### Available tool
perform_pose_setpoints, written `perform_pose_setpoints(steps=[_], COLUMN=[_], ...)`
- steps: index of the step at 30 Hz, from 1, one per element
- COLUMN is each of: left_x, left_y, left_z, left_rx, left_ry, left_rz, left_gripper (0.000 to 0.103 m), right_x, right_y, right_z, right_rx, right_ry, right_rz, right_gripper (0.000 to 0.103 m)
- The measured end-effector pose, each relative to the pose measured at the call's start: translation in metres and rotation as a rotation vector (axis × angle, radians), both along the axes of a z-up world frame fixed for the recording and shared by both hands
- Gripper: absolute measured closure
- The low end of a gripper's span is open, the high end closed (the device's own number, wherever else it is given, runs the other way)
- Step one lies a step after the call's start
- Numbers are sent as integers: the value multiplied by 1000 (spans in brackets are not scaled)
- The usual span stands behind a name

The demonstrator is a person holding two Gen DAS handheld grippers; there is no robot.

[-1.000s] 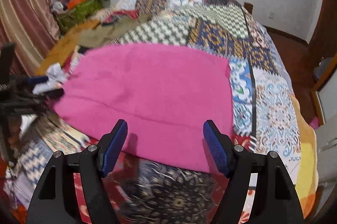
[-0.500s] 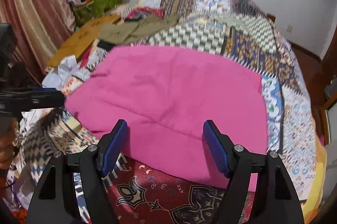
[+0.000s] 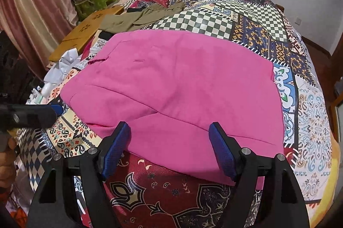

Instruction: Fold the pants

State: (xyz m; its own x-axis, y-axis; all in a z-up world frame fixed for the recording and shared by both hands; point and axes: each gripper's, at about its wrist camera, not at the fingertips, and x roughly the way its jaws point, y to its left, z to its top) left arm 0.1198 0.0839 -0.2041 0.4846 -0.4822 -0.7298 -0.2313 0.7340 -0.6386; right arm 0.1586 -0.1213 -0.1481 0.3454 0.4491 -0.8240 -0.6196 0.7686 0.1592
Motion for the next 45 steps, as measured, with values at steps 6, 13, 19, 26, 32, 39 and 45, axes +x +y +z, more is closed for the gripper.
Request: perform_pose_setpoints(steps=[6, 13, 19, 26, 32, 39, 45], left_x=[25, 43, 33, 2, -7, 8, 38], left_y=[8, 2, -8, -2, -4, -39, -80], left_z=[-9, -7, 6, 28, 46, 99, 119], left_rx=[-178, 13, 227, 691, 884, 880, 773], left_ry=[5, 60, 13, -46, -102, -281, -356], left_rz=[19, 75, 71, 48, 20, -17, -132], left_gripper=[5, 77, 81, 82, 83, 84, 85], right_x=[0, 1, 6, 16, 11, 11, 13], right_y=[-1, -2, -12, -50, -59, -59, -61], right_z=[-1, -2, 5, 11, -5, -6, -7], right_rx=[18, 30, 63, 93, 44, 61, 69], right_ry=[-4, 4, 18, 37, 63, 56, 59], right_rz=[-7, -8, -44, -147, -135, -140, -134], right_gripper=[28, 28, 31, 31, 30, 30, 30])
